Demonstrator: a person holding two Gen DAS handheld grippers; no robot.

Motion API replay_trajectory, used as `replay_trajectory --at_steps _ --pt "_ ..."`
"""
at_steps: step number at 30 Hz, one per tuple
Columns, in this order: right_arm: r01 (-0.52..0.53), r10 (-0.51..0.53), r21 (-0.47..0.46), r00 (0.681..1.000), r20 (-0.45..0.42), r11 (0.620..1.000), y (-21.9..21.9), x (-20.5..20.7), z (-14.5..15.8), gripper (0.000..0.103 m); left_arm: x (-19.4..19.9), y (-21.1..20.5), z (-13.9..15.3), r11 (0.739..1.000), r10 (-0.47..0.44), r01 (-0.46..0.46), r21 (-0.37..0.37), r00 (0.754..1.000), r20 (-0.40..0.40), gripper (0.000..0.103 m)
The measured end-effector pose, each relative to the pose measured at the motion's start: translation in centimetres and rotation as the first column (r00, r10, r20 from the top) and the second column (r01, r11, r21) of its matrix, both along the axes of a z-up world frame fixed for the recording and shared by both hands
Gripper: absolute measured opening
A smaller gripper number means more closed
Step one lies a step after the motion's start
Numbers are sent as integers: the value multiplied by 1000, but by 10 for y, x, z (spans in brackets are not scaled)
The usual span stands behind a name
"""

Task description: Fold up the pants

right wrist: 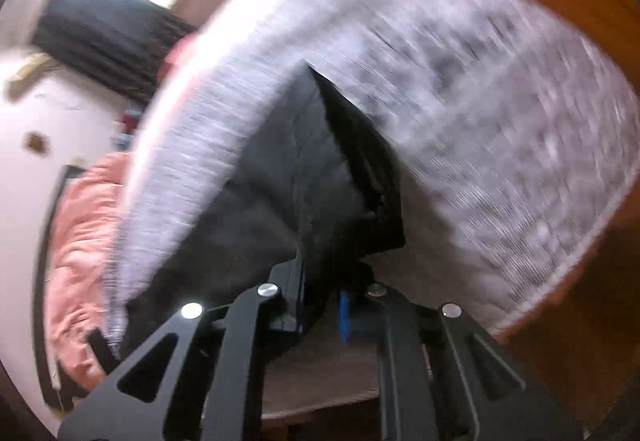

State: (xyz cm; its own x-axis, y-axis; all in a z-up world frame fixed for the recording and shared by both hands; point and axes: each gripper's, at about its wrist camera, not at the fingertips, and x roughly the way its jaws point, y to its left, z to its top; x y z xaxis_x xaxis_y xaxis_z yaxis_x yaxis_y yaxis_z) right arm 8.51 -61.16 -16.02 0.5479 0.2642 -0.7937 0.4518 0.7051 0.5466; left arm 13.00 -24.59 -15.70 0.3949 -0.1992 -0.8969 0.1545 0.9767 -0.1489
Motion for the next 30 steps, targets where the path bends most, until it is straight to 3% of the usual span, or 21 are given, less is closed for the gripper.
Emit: replay_trajectory --at_steps 1,3,7,9,10,12,13,15,17,19,23,25,27,30 --pt "16 -14 21 996 -84 1000 -2 1 -27 12 0 -2 -1 1000 -6 5 10 1000 14 47" --pt "34 -29 55 996 -87 998 -2 -2 -46 12 0 -4 2 1000 -20 19 19 1000 7 45" --pt "52 -48 76 998 -50 996 -6 -7 -39 13 -8 17 21 999 22 -22 -48 1000 5 46" --pt "52 -49 82 998 -44 995 -7 -6 -37 15 -12 30 27 999 42 -41 -24 998 49 47" --pt "58 -53 96 998 -46 994 -8 -5 -41 15 -12 40 22 998 65 -65 -1 996 59 47" --pt "72 -63 117 995 -73 991 -14 -12 -54 17 -5 50 0 997 71 -71 -4 997 -3 46" --pt "80 -69 130 994 -87 988 -12 -13 -59 16 -5 50 -4 999 49 -49 0 999 24 45" --pt "89 -79 104 993 -93 991 -11 -14 -50 13 -7 47 2 999 34 -34 15 999 16 43" --pt "91 -86 80 994 -64 993 -7 -15 -33 12 -8 54 13 997 61 -61 -45 998 -9 44" --pt "98 -96 98 995 -21 990 -4 -17 -18 12 -13 66 28 994 83 -81 -71 996 22 47" --pt "74 -76 62 997 28 995 5 -12 11 12 -29 96 44 993 110 -113 19 987 116 53" --pt "63 -63 0 998 2 998 10 -7 16 12 -30 111 34 986 152 -157 46 983 102 54" --pt "67 -69 -48 996 -54 997 15 -1 5 12 -18 120 9 984 167 -169 61 985 33 53" --pt "93 -100 -55 984 -148 994 10 -5 -21 12 -18 114 2 984 129 -135 113 990 64 53"
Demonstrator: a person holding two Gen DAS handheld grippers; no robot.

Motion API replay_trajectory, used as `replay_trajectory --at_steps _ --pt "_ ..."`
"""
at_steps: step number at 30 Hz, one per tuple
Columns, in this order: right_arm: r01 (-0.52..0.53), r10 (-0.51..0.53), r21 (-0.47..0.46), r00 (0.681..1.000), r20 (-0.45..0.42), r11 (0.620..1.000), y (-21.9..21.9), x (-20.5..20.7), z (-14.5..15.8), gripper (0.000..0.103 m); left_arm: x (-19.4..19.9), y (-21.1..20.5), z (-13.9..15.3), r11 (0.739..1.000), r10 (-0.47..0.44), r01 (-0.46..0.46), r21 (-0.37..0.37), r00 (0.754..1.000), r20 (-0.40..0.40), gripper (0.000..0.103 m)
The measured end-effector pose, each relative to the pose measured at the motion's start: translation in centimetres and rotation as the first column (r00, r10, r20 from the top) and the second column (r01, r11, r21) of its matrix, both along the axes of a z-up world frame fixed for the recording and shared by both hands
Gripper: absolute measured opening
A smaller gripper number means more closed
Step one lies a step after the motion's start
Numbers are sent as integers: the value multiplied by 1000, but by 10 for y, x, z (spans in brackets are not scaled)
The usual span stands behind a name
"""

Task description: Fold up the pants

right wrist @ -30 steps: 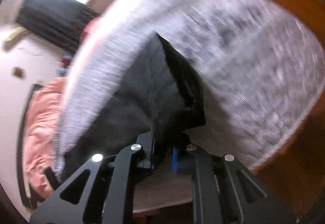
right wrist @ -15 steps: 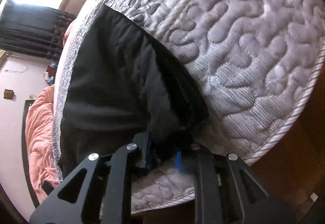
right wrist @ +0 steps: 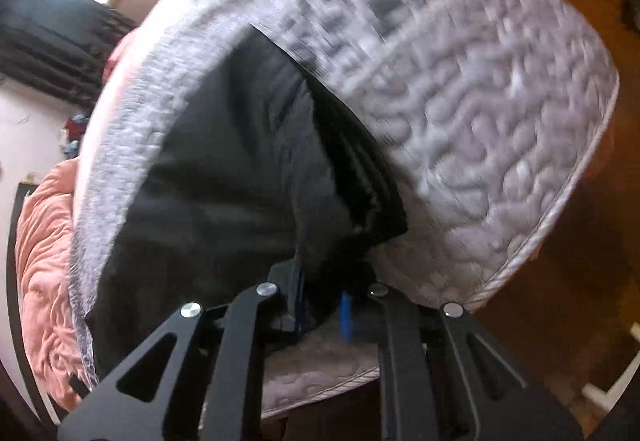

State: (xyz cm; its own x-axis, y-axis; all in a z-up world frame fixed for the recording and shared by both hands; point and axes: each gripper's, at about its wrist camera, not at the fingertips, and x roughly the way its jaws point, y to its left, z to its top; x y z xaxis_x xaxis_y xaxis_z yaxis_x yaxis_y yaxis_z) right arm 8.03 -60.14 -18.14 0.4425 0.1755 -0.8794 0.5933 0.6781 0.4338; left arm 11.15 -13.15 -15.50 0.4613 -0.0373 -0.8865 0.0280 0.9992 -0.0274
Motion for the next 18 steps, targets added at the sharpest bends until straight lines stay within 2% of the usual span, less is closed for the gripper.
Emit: replay_trajectory --at_steps 3,5,6,9,13,16,18 --pt "-6 7 -25 999 50 1000 7 1 18 11 -8 10 17 996 -6 5 -86 1000 -19 53" --pt "-19 21 -18 992 126 1000 15 0 44 11 -11 18 33 990 27 -25 -139 999 17 55" --pt "-38 41 -20 984 173 999 24 0 62 11 -14 25 40 987 41 -36 -158 999 30 59" --pt "-106 124 -83 961 247 991 54 8 102 11 -23 48 55 980 90 -79 -183 995 52 62" --pt "-236 289 -192 898 332 953 119 22 153 12 -40 86 60 973 162 -150 -178 985 55 62" --pt "-329 410 -270 843 348 905 169 29 174 12 -49 118 60 959 239 -227 -171 970 51 62" --pt "-389 476 -291 805 354 874 200 33 180 12 -54 134 59 945 285 -272 -180 958 45 62"
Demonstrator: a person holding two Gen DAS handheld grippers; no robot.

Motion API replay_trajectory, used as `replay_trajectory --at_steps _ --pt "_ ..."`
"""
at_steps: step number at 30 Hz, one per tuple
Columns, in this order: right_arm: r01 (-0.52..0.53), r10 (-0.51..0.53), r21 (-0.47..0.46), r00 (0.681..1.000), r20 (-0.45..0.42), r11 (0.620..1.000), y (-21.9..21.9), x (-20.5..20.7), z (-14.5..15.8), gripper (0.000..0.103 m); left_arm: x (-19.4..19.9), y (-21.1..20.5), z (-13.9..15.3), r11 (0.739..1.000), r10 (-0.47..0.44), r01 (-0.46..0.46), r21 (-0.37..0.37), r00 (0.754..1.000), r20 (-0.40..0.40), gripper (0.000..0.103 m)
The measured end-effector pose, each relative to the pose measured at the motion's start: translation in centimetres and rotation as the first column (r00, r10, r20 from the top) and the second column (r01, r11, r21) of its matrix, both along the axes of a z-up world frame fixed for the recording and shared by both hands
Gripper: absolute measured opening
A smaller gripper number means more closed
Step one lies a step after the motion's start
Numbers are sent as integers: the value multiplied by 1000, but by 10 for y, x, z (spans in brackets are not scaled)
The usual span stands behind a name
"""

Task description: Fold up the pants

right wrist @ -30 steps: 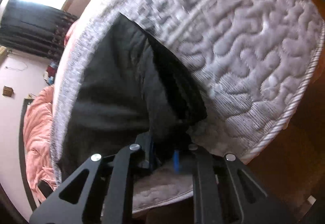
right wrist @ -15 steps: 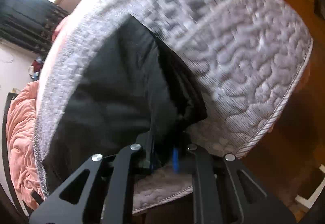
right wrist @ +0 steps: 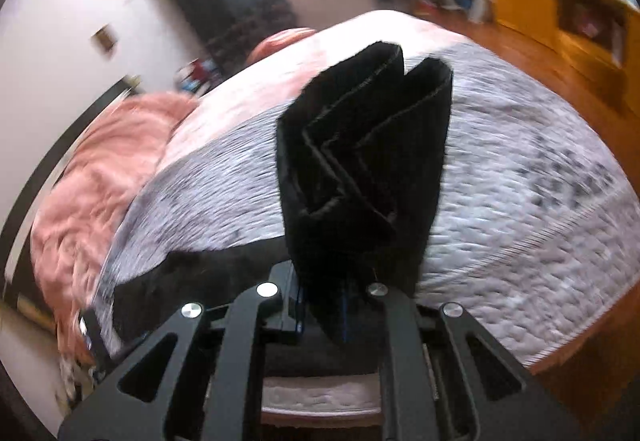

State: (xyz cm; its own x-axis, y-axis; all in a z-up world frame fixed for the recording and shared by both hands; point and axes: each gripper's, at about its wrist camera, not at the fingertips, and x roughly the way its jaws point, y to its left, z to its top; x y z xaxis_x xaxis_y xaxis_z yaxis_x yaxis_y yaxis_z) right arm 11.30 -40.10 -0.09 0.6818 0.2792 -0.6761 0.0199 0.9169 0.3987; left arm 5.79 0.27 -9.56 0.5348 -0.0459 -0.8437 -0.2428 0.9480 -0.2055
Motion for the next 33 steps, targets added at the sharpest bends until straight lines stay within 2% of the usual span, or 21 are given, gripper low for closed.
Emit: replay_trajectory --at_steps 6,9,12,15,23,27,29,30,33 --pt "-195 194 -54 981 -23 979 91 6 -4 12 -15 48 0 993 119 -119 -27 993 2 62" --pt "-273 269 -66 961 -67 960 133 13 -19 12 -20 64 2 988 153 -153 -37 988 8 63" --pt "-321 311 -90 944 -110 943 163 16 -35 12 -23 76 3 983 178 -177 -47 984 8 64" --pt "-374 353 -89 917 -185 923 192 22 -66 12 -22 88 4 979 199 -198 -52 980 6 64" --pt "-473 414 -140 854 -314 870 240 20 -123 13 -20 103 10 974 222 -221 -55 975 17 66" --pt "-545 481 -94 797 -365 833 260 16 -152 37 -18 105 6 972 226 -225 -69 974 5 67" --pt "-557 500 -75 790 -356 827 260 11 -152 48 -17 104 3 973 221 -221 -69 975 -5 67" --pt "-565 523 -28 781 -341 825 257 8 -147 60 -17 105 2 973 220 -220 -68 975 -7 67" --pt "-543 542 82 792 -282 836 241 -1 -128 69 -18 106 0 973 218 -218 -70 976 -15 67"
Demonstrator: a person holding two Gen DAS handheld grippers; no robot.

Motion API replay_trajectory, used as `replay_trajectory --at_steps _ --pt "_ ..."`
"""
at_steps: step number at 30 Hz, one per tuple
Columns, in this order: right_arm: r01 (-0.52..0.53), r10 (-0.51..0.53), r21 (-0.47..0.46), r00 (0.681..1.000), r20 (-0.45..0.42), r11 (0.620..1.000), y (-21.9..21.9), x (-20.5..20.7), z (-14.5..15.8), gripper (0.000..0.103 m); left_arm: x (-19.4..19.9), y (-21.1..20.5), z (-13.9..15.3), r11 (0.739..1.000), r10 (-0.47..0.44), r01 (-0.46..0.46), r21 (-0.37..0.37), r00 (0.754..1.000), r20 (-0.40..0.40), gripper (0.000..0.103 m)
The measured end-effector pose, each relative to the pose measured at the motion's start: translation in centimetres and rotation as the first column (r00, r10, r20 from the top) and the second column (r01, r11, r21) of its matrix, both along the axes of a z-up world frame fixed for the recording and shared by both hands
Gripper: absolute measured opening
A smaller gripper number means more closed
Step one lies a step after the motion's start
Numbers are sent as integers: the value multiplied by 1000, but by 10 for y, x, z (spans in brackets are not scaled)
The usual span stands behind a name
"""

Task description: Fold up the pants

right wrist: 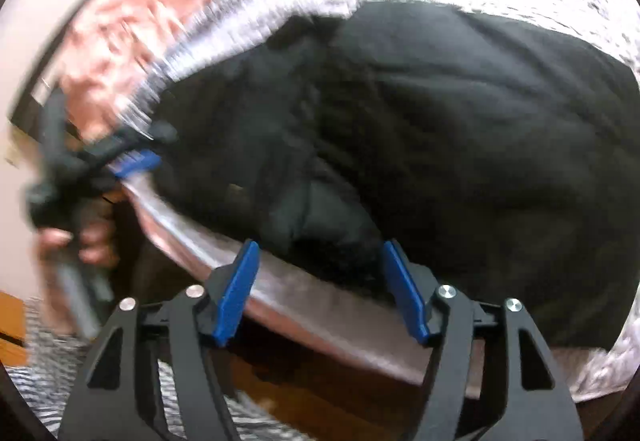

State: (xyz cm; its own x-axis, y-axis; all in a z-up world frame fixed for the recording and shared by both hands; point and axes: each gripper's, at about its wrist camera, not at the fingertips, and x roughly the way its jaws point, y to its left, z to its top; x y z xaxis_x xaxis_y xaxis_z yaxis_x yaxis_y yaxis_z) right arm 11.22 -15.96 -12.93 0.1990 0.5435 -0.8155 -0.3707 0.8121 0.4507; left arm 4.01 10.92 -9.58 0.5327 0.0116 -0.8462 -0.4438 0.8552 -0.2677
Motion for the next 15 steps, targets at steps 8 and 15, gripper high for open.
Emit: replay_trajectory --at_steps 8,15 --pt "15 -2 -126 995 103 992 6 -22 6 70 4 8 -10 1000 19 -20 -4 999 -28 69" --pt "12 3 -207 997 75 978 21 -4 -25 46 0 16 -12 1000 23 -22 12 999 -37 70"
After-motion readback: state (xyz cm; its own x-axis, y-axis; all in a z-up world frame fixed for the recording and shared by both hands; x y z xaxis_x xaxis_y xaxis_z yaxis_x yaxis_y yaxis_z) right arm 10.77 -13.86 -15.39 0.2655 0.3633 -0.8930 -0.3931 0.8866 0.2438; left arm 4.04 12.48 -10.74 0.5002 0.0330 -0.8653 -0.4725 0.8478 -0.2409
